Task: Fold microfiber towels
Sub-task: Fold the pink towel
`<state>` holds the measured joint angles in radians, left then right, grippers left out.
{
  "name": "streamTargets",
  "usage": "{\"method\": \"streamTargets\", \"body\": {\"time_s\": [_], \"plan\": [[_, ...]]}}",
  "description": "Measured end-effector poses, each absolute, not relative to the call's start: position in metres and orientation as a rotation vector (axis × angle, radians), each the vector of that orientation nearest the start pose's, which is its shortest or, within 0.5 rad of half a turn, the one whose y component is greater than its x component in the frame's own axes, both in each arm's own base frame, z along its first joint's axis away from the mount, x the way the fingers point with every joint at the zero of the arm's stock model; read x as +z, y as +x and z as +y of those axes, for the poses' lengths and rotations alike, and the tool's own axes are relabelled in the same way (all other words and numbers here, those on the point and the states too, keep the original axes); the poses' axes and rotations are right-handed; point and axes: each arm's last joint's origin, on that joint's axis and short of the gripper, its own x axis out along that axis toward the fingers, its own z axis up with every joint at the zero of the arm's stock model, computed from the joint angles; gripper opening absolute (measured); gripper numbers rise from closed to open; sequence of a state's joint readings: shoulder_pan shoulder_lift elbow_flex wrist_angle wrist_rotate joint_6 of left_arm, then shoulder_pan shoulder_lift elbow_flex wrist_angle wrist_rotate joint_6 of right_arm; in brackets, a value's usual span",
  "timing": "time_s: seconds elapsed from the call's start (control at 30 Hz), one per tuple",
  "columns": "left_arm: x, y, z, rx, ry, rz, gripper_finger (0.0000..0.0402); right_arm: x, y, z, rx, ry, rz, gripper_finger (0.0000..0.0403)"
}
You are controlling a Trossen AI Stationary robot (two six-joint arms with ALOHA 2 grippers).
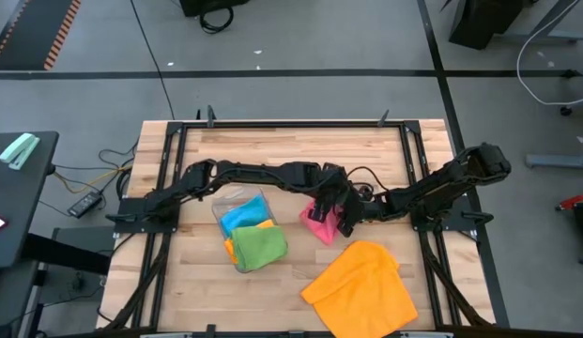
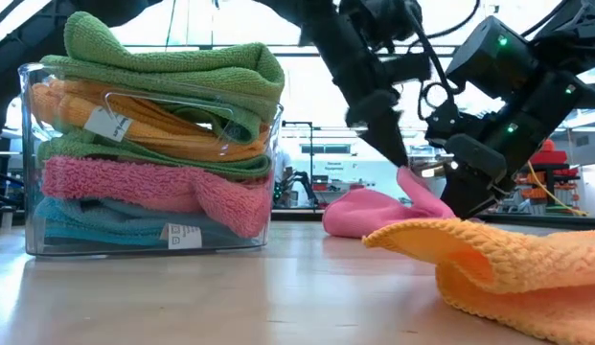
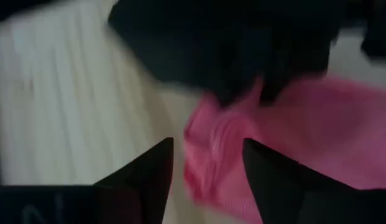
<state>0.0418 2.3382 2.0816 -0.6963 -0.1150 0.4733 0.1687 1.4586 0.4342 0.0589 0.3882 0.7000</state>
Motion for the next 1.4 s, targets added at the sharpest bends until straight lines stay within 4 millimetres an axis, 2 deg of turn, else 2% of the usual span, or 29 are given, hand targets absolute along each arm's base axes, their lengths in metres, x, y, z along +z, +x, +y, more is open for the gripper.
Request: {"method": "streamTargets", "body": {"time_s": [0.13, 0.27, 0.33, 0.77, 1.07, 1.17, 1.4], "plan": [[0.223, 0.498, 0.027, -0.109, 0.424, 1.037, 0.0209, 0.110, 0.222, 0.027, -0.511, 0.379, 0.809, 0.0157], [0.218, 0.485, 0.029, -0.224, 0.205, 1.149, 0.0197, 0.110, 0.221, 0.027, -0.509, 0.376, 0.811, 0.0157], [0.214, 0.482, 0.029, -0.225, 0.136, 1.180, 0.0189, 0.111, 0.221, 0.027, -0.509, 0.376, 0.810, 0.0157], [0.198, 0.486, 0.027, -0.115, -0.044, 1.213, 0.0172, 0.147, 0.212, 0.026, -0.455, 0.396, 0.754, 0.0160], [0.194, 0.488, 0.013, -0.090, -0.096, 1.221, 0.0167, 0.158, 0.211, 0.021, -0.373, 0.518, 0.731, 0.0206], [0.195, 0.490, 0.011, -0.096, -0.092, 1.202, 0.0162, 0.162, 0.216, 0.026, -0.292, 0.468, 0.686, 0.0223], [0.195, 0.482, 0.024, -0.079, -0.110, 1.274, 0.0143, 0.157, 0.219, 0.027, -0.370, 0.320, 0.661, 0.0239]]}}
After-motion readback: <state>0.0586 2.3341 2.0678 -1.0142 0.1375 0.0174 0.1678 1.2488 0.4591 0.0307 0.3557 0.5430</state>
